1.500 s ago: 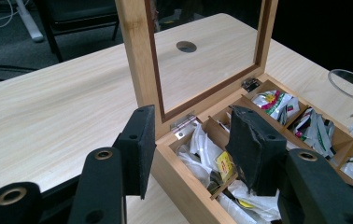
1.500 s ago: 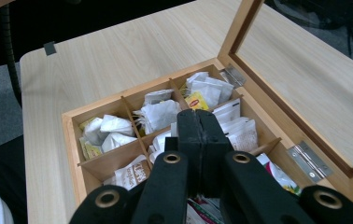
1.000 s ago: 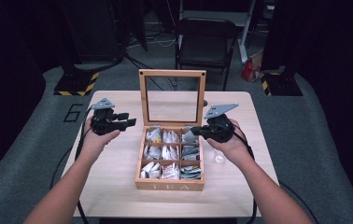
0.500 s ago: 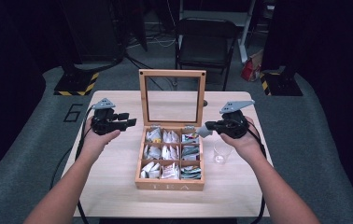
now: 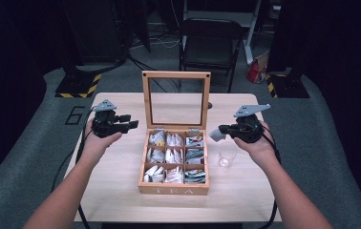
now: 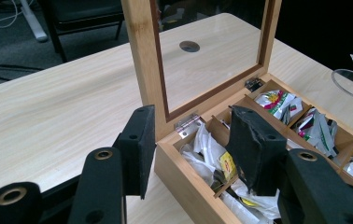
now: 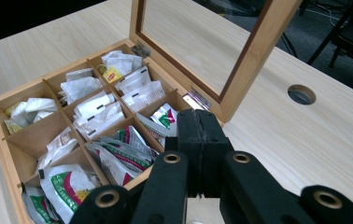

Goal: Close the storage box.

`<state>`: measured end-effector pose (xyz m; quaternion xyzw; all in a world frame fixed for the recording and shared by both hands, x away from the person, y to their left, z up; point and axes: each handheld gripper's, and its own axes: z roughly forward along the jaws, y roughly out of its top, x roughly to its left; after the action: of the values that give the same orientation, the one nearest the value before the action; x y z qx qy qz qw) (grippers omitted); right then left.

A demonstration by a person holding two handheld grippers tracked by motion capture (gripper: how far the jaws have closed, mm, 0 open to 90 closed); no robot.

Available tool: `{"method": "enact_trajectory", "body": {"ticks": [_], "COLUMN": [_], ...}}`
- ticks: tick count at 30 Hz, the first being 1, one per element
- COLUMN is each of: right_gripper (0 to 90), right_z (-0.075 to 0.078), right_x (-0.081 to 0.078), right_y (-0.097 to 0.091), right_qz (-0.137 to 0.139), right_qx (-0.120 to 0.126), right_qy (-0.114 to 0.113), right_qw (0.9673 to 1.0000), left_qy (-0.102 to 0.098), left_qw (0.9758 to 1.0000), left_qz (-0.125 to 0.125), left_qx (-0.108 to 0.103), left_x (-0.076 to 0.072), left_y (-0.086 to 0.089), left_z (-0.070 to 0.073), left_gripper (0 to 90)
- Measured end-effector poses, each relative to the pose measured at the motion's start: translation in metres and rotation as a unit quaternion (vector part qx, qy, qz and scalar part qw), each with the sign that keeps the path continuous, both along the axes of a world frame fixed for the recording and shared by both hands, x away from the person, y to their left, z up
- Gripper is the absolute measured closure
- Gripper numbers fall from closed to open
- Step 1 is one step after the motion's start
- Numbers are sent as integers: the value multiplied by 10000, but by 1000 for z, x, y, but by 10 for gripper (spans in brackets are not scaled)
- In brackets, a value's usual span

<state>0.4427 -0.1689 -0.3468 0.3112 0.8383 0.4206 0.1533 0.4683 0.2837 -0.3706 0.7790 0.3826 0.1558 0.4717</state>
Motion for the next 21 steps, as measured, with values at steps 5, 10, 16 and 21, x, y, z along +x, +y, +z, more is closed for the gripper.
{"method": "enact_trajectory", "body": {"ticks": [5, 10, 16, 21], "right_gripper": [900, 900, 900, 900], "right_z": [-2, -5, -11, -17], "right_x": [-5, -10, -14, -16], "right_y": [-8, -16, -24, -28], "right_qz": [-67, -112, -216, -280], "right_qx": [18, -12, -12, -16], "right_qy": [-18, -4, -21, 10], "right_qw": [10000, 9999, 9998, 9996], "left_qy": [5, -7, -1, 11], "left_qw": [10000, 10000, 10000, 10000], "left_qz": [12, 19, 9, -11], "left_qx": [-8, -9, 13, 27], "left_x": [0, 0, 1, 1], "left_y": [0, -1, -1, -2], "left_z": [0, 0, -1, 0], "left_gripper": [513, 513, 513, 513]}}
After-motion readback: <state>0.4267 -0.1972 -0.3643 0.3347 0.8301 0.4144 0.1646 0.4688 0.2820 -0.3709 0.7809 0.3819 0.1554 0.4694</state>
